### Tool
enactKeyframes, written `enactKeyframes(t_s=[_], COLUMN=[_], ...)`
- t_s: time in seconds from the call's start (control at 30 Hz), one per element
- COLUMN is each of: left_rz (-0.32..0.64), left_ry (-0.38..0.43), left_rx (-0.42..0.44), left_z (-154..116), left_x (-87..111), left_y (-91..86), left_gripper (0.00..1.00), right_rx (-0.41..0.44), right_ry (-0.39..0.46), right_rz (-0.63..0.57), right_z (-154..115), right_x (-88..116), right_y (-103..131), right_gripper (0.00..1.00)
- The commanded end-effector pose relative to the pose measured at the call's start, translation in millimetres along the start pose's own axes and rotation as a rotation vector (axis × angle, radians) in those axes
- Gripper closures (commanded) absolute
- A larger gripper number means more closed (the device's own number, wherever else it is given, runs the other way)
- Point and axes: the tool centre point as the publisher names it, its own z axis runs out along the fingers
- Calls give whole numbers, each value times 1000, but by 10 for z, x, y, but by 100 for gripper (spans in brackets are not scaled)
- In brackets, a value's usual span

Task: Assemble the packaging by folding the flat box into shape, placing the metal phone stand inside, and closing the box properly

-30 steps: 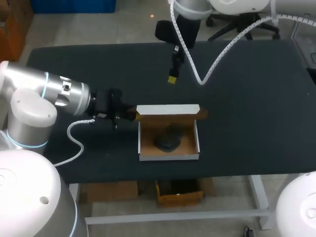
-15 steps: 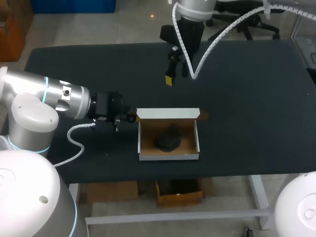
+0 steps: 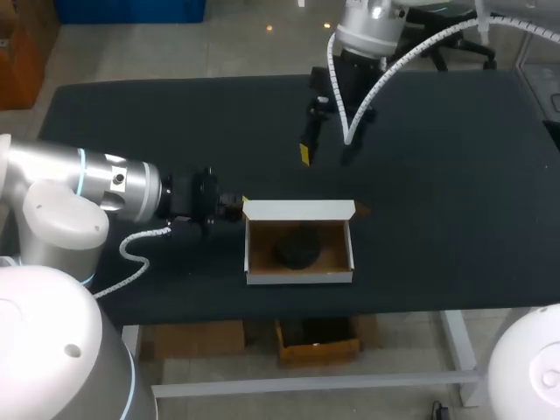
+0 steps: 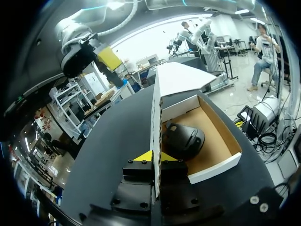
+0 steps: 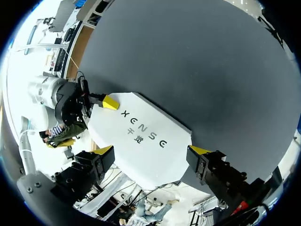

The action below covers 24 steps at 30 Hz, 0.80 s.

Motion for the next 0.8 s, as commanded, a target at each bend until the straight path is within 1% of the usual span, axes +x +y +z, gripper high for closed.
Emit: enactKeyframes(t_s=[0.03, 0.07, 0.13, 0.2, 0.3, 0.37, 0.8], left_rz=[23, 31, 41, 46, 53, 59, 55], left_ry=[-36, -38, -48, -56, -65, -70, -62], left_rx=[4, 4, 1, 1, -4, -8, 6], left_z=[42, 46, 53, 57, 60, 61, 78], left_x=[110, 119, 133, 141, 147, 153, 149], left_y=[44, 45, 52, 59, 71, 78, 101], left_gripper=[100, 100, 100, 100, 100, 100, 100], right_rx=[19, 26, 30, 27, 4, -35, -35], right_ry=[15, 35, 32, 51, 82, 104, 104], right_rz=[24, 23, 54, 67, 84, 107, 107], right_z=[84, 109, 157, 183, 202, 209, 209], right_x=[-40, -36, -38, -54, -93, -130, -130], right_y=[24, 5, -27, -49, -85, -140, -140], right_gripper=[0, 0, 0, 0, 0, 0, 0])
